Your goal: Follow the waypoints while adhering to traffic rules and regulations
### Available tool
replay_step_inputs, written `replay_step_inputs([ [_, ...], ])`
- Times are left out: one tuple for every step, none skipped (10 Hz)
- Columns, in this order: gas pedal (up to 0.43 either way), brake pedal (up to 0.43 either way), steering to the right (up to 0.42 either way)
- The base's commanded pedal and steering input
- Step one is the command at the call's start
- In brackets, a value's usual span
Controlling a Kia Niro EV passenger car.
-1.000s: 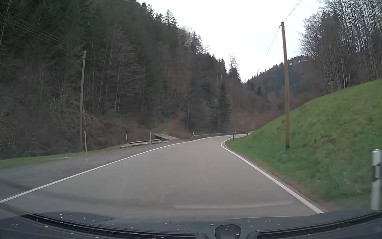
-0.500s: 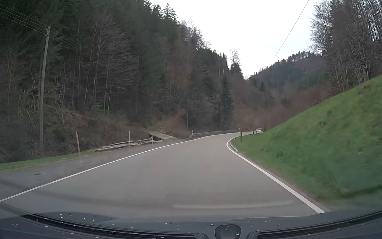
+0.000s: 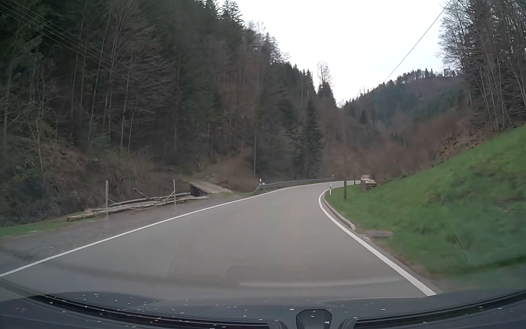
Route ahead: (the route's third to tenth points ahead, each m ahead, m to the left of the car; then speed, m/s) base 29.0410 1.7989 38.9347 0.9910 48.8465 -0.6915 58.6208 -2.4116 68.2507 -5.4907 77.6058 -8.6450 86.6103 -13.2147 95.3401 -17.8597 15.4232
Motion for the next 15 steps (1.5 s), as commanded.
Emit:
replay_step_inputs([
  [0.0,0.0,0.001],
  [0.0,0.0,0.004],
  [0.0,0.0,0.009],
  [0.0,0.0,0.014],
  [0.0,0.0,0.016],
  [0.0,0.0,0.016],
  [0.0,0.0,0.015],
  [0.0,0.0,0.015],
  [0.0,0.0,0.016],
  [0.0,0.0,0.018],
  [0.0,0.0,0.019],
  [0.0,0.0,0.02],
  [0.0,0.0,0.02],
  [0.0,0.0,0.02],
  [0.0,0.0,0.02],
])
